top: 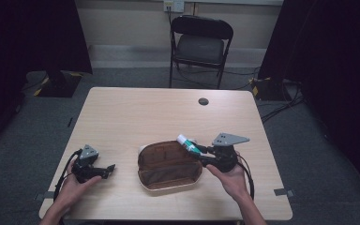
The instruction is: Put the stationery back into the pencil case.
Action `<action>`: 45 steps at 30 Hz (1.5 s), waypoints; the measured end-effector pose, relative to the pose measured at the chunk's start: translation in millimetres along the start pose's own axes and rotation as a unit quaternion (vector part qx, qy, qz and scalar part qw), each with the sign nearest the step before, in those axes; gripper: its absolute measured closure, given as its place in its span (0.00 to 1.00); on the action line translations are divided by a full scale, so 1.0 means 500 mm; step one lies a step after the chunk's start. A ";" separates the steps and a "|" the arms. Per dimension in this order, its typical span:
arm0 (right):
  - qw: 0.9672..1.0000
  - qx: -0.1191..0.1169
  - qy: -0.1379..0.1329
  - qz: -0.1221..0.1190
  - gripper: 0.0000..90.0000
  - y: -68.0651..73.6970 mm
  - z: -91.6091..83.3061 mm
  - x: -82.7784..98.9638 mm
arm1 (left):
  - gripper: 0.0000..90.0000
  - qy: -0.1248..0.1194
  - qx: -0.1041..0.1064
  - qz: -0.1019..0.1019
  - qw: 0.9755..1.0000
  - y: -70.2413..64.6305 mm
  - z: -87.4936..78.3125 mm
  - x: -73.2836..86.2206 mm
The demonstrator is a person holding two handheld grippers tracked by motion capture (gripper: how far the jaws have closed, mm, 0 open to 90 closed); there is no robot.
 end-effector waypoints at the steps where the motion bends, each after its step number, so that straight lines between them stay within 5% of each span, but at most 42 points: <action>1: 1.000 -0.004 0.003 -0.004 0.73 0.007 0.005 0.001 | 0.14 0.000 0.000 0.000 1.000 0.000 0.000 0.000; 15: 0.996 -0.056 0.055 -0.038 0.73 0.088 0.091 0.046 | 0.13 0.003 0.000 0.002 1.000 0.001 0.002 -0.001; 28: 0.995 -0.054 0.073 -0.032 0.73 0.078 0.134 0.059 | 0.11 0.004 0.001 0.001 1.000 0.002 0.006 -0.004; 32: 0.996 -0.051 0.067 -0.030 0.67 0.075 0.131 0.055 | 0.11 0.004 0.000 0.000 1.000 0.002 0.006 -0.005; 45: 0.997 -0.041 0.068 -0.026 0.71 0.055 0.123 0.059 | 0.11 0.005 0.000 0.001 1.000 0.002 0.006 -0.004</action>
Point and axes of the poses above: each handheld gripper's, and its own axes: z roughly forward along the jaws, x roughly out of its underside, y roughly to its left, the point moved 9 cm from there along z, roughly forward along the jaws, and after that the axes turned 7 degrees about x, right-handed, at the moved point
